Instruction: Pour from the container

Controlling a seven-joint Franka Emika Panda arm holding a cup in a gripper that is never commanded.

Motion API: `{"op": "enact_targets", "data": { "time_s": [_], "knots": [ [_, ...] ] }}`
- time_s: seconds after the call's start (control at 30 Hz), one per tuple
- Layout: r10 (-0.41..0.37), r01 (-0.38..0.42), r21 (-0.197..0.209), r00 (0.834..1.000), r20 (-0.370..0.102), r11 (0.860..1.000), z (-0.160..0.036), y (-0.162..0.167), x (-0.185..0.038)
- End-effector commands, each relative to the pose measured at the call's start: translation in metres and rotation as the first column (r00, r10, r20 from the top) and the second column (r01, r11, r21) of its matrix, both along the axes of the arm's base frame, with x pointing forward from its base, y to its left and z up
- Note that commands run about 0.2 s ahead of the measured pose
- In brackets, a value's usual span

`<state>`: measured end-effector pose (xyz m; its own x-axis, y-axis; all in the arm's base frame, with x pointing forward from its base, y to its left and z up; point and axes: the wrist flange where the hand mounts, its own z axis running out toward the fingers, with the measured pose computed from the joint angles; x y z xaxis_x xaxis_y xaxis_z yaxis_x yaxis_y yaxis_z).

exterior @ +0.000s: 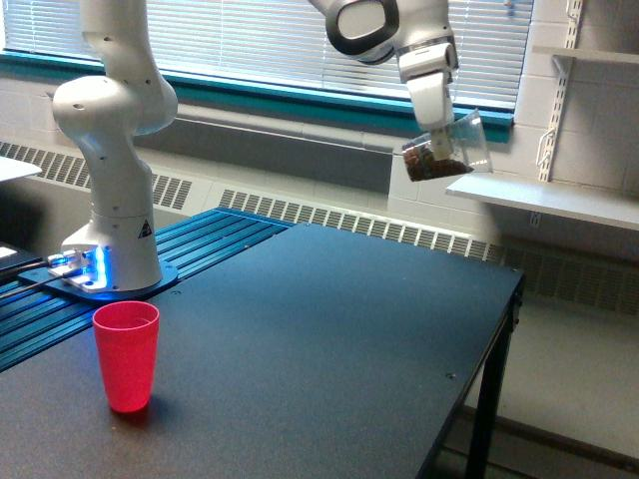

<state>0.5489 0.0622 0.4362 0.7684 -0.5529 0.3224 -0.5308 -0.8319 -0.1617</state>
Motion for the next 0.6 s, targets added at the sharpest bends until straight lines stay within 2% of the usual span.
{"op": "enact_targets", "data": {
  "time_s": [0.03, 0.17, 0.3, 0.43, 0.6],
  "knots": [
    [-0.129, 0.129, -0.015, 0.992, 0.018, 0.992, 0.008, -0.033, -0.017],
    [-0.152, 0.152, -0.07, 0.988, 0.017, 0.986, 0.004, -0.052, -0.032],
    [-0.179, 0.18, -0.102, 0.984, 0.01, 0.978, -0.002, -0.064, -0.049],
    [-0.214, 0.213, -0.122, 0.977, 0.005, 0.969, -0.007, -0.075, -0.067],
    [-0.266, 0.264, -0.121, 0.964, 0.002, 0.957, -0.01, -0.085, -0.085]
  ]
}}
